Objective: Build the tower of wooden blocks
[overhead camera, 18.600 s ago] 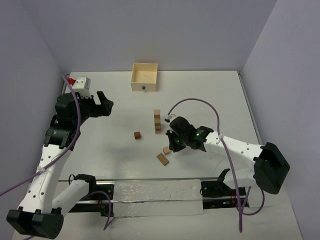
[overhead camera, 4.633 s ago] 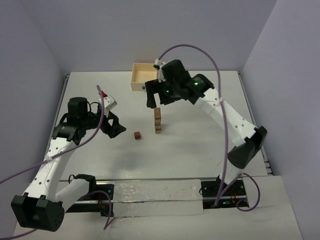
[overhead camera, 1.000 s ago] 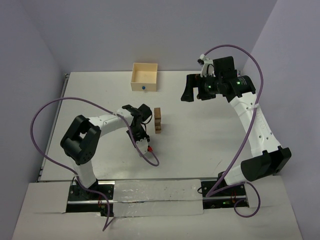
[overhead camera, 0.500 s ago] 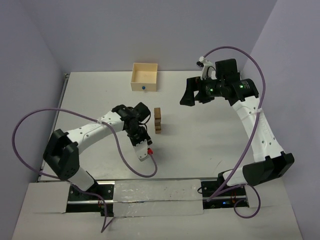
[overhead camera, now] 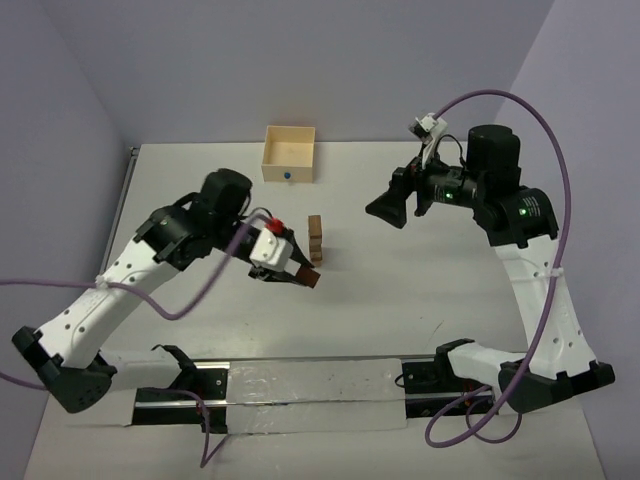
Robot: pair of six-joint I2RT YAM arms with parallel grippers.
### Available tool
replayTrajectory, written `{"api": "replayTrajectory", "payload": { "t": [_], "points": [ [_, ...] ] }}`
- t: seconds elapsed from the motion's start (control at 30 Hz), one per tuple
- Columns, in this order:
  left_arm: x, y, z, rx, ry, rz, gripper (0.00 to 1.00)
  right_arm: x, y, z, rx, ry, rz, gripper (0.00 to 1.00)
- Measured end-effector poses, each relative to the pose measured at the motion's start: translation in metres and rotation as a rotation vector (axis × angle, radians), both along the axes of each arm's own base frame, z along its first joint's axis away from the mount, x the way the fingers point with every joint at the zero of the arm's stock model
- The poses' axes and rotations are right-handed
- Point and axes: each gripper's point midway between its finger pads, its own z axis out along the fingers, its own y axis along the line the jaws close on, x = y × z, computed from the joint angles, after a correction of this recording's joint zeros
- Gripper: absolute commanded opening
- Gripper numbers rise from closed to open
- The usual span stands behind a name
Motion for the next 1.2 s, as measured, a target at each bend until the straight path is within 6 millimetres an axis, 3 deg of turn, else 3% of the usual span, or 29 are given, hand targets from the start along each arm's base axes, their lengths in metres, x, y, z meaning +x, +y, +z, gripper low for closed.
{"api": "replayTrajectory", "payload": {
  "t": [0.17,0.4,0.67,0.87,1.2],
  "points": [
    [0.021,0.011,0.053,-0.246,0.298,0.196,0.00,-0.016,0.013,0.023,0.059,-0.073,0.127,0.99],
    [0.034,0.023,0.075,-0.393,0.589,0.273,0.00,-0.034,0.031,0.042,0.173,-0.041,0.262,0.98],
    [0.035,0.032,0.100,-0.485,0.739,0.287,0.00,-0.058,0.057,0.061,0.283,0.034,0.422,0.91],
    [0.040,0.032,0.104,-0.494,0.811,0.297,0.00,-0.062,0.082,0.045,0.304,0.159,0.501,0.84],
    [0.048,0.028,0.092,-0.464,0.913,0.319,0.00,-0.051,0.114,0.014,0.284,0.316,0.544,0.75]
  ]
}}
